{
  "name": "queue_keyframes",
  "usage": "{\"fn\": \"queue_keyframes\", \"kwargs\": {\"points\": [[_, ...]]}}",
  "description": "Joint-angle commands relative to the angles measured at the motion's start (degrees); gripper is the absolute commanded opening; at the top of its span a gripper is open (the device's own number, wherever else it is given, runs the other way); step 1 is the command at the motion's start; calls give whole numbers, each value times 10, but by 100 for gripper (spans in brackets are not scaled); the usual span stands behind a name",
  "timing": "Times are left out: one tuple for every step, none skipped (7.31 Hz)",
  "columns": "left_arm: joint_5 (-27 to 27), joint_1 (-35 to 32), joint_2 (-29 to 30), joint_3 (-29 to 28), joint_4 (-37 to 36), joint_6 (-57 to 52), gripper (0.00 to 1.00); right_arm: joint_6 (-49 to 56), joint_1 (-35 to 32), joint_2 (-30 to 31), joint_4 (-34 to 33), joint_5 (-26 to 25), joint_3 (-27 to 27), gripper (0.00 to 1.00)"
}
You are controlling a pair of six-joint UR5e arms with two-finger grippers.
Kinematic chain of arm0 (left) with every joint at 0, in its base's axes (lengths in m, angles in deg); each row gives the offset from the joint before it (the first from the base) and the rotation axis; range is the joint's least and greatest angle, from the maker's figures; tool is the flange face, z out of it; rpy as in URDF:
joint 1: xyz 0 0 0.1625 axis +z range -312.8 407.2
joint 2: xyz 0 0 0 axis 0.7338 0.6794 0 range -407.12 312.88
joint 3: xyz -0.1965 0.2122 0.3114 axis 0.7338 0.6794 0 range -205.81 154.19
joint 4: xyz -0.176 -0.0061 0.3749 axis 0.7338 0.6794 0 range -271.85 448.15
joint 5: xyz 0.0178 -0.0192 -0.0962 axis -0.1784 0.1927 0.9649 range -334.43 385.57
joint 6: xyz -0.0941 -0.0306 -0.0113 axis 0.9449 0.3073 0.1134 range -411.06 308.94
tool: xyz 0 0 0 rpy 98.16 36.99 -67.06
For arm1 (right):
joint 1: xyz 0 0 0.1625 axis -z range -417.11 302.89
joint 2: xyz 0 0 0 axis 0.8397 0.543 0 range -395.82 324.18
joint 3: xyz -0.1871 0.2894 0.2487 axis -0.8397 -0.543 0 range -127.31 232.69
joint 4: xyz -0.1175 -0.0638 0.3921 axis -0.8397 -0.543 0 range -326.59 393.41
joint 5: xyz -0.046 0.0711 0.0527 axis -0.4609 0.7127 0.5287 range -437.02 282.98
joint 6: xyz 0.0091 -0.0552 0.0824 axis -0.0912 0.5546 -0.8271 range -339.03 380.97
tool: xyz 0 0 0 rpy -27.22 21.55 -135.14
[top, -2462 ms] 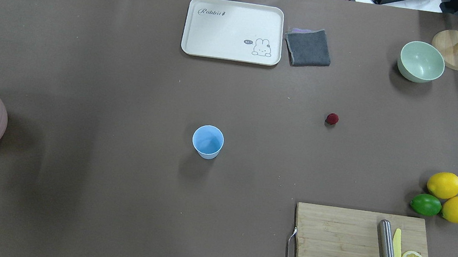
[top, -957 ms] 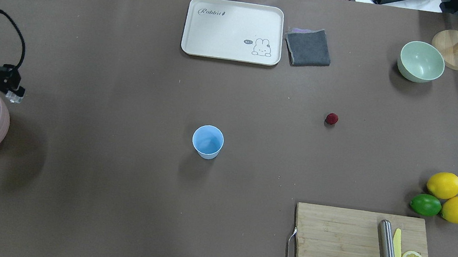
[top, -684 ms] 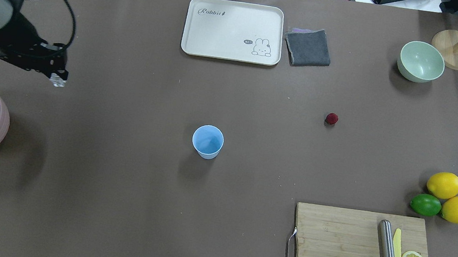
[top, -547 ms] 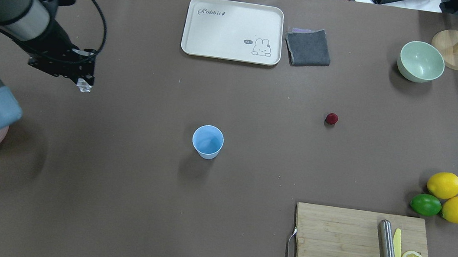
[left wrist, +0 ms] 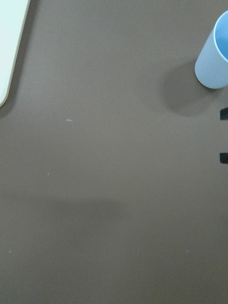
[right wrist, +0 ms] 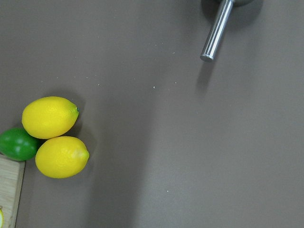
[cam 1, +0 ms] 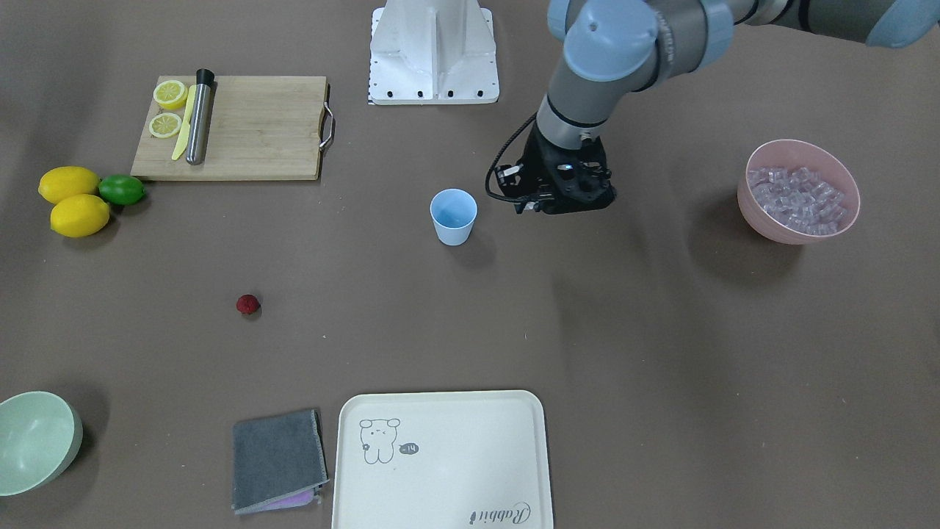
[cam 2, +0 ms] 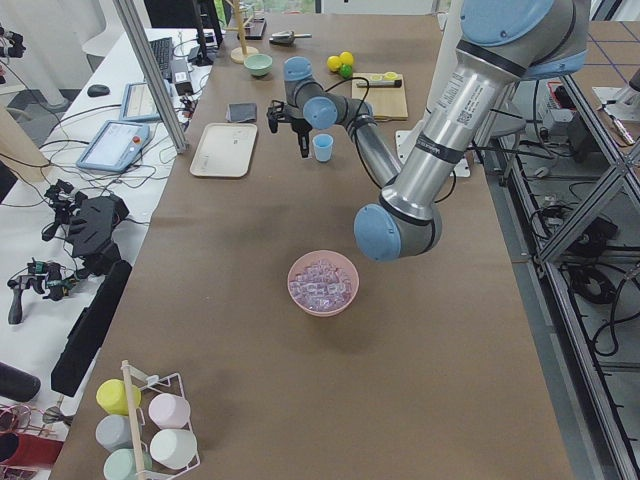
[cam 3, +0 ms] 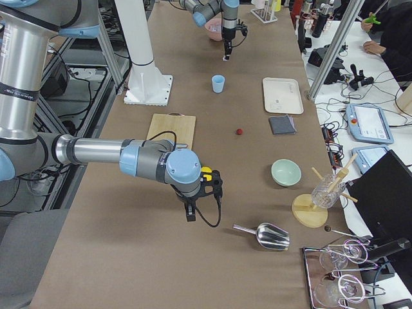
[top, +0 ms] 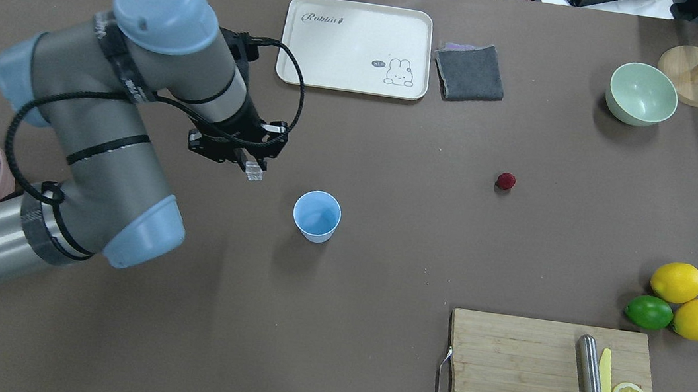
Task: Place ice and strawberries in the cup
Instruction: 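Carry the ice cube with the left gripper over the blue cup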
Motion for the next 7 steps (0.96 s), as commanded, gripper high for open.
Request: {"fn": "queue_keyframes", "kwargs": {"points": [[-27,41,40,-22,1,37,0,0,3,0,0,1,1,100],[-44,54,42,-29,1,37,0,0,3,0,0,1,2,100],[-57,61,45,-30,2,35,0,0,3,0,0,1,2,100],[-58,61,48,-37,7,32,0,0,3,0,0,1,2,100],[-58,62,49,-44,9,31,14,0,3,0,0,1,1,100],[-58,66,50,-45,9,31,45,0,3,0,0,1,1,100],[-58,67,55,-45,8,32,59,0,3,0,0,0,0,100]]}}
